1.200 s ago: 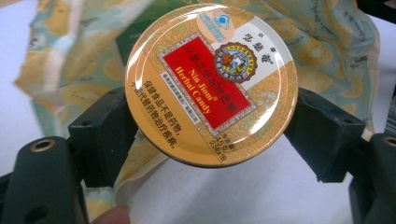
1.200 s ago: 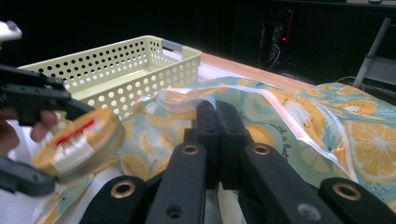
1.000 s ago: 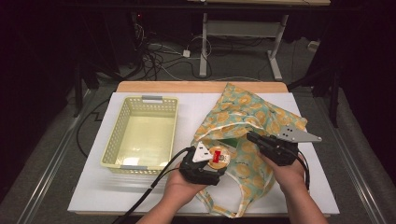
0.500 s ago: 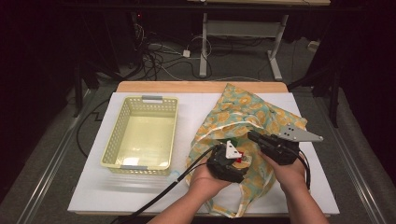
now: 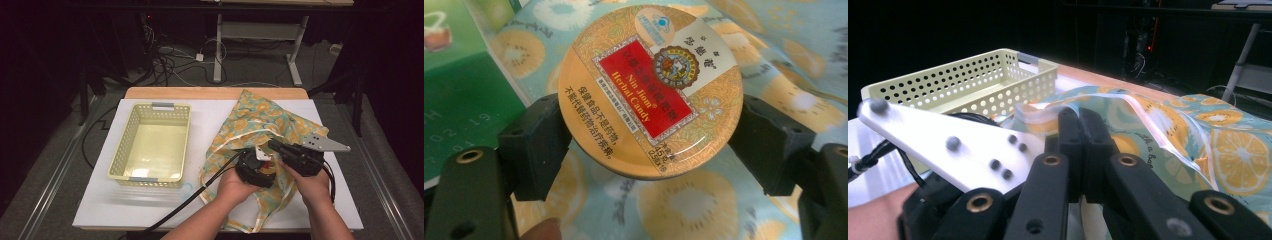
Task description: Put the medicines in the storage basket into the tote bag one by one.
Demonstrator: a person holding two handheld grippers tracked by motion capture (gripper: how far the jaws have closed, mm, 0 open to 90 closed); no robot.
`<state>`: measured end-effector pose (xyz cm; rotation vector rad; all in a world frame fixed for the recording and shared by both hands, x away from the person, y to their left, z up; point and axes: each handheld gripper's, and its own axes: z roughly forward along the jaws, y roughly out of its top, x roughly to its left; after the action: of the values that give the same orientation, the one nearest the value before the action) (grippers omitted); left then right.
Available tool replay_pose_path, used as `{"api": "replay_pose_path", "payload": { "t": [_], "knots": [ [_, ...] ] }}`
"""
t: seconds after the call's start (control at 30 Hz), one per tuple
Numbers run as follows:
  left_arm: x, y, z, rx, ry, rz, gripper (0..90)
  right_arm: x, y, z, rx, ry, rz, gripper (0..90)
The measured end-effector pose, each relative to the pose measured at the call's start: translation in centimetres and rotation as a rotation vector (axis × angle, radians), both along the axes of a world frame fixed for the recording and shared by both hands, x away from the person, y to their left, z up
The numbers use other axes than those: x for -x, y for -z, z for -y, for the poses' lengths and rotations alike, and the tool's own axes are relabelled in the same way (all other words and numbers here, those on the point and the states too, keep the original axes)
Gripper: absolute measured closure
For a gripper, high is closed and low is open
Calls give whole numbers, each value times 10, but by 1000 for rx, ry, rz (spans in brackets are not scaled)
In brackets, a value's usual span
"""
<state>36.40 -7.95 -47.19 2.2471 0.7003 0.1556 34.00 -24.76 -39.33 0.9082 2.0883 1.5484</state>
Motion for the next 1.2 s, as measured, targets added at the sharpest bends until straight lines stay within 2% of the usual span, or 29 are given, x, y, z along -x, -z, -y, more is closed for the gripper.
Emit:
{"api": "replay_pose_path", "payload": {
  "t": [0.07,0.1,0.13,0.17,0.2,0.23,0.3,0.4,0.43,0.57,0.73,0.87,0.93,1.03,1.13,1.2],
  "knots": [
    [2,2,5,6,-61,-4,194,0,0,0,1,0,2,900],
    [1,2,5,-27,-38,0,193,0,-1,1,3,-1,6,900],
    [2,2,5,-23,-34,-7,189,0,-1,1,3,0,5,900],
    [2,2,5,-13,-29,-18,177,1,0,1,1,2,-1,900],
    [4,3,5,25,-53,-36,153,1,0,1,2,3,-3,900],
    [6,2,4,45,-60,-49,147,1,0,1,3,3,-3,900],
    [8,0,-1,50,-34,-66,144,1,-1,2,2,4,2,900],
    [15,-7,-14,52,-48,-33,142,2,-3,3,-1,3,10,900],
    [18,-8,-18,69,-38,-39,142,2,-3,3,-1,5,7,900],
    [33,-17,-41,118,-20,-26,150,3,-2,1,5,3,3,900],
    [56,-24,-77,114,-12,12,167,4,-2,0,11,0,6,900],
    [72,-22,-109,95,-38,20,152,3,-1,-1,16,4,1,900],
    [81,-18,-122,69,-60,28,150,3,0,-1,22,5,1,900],
    [93,-12,-143,72,-100,28,149,3,1,-2,25,7,-6,900],
    [103,-7,-157,87,-125,31,150,2,4,-3,32,5,-12,900],
    [107,-2,-160,75,-137,48,149,1,6,-5,40,2,-15,900]
  ]
}}
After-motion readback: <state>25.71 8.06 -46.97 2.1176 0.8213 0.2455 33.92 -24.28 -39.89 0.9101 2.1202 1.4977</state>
